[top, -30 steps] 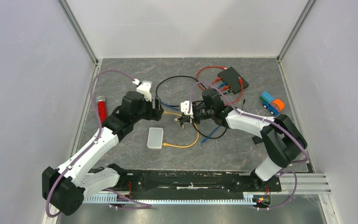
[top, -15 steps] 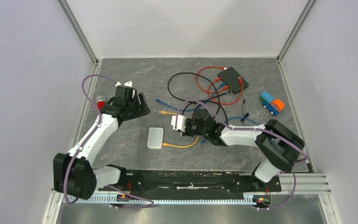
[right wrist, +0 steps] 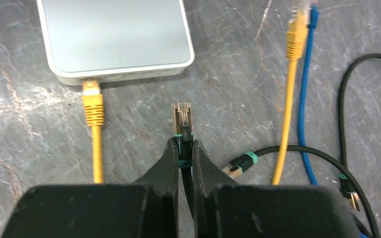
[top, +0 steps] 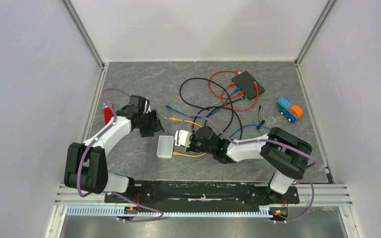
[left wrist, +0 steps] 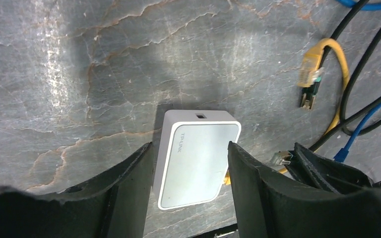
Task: Insert the plug into the switch port
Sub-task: Insert the connector into the switch port.
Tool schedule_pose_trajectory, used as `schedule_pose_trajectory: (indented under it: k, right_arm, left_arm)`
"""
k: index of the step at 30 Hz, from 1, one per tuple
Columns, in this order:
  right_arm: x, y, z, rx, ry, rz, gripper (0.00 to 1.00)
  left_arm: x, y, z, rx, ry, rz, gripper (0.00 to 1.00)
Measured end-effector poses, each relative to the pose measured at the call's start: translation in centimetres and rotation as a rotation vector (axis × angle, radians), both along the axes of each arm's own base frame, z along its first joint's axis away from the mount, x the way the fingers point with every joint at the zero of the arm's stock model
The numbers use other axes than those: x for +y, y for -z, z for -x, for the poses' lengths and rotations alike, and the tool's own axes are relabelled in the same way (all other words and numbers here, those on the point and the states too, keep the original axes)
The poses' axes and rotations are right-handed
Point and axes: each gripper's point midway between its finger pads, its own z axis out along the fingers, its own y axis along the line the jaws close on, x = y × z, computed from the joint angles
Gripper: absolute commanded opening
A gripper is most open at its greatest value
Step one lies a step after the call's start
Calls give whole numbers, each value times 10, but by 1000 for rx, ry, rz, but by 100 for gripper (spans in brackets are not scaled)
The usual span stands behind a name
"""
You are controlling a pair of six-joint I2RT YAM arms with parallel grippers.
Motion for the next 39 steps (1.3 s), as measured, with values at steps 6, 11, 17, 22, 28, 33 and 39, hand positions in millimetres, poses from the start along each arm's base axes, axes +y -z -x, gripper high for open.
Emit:
schedule_pose_trajectory:
  k: [6,11,17,22,28,33,39]
  right_arm:
    - [14,22,18,20,-40,37,0]
    - [24,30,25,25,-51,59,0]
    - [27,29,28,30,-56,53,0]
    - [28,30,29,34,-61,55,0]
    - [34,30,29,37,-66,49,0]
    - [40,30,27,41,-72,48,0]
    - [44,31,28,48,-79,43,0]
  left_arm:
    - [6,13,14,50,-8,-18,60]
    - [8,19,24,79,-9,-21,58]
    - [8,25,31,101,-5,-19,54]
    - [8,25,32,106,-7,-14,49]
    - [6,29,38,126,2,3,48]
    - [2,32,42,144,12,23,47]
    - [-1,37,47,171,19,42,45]
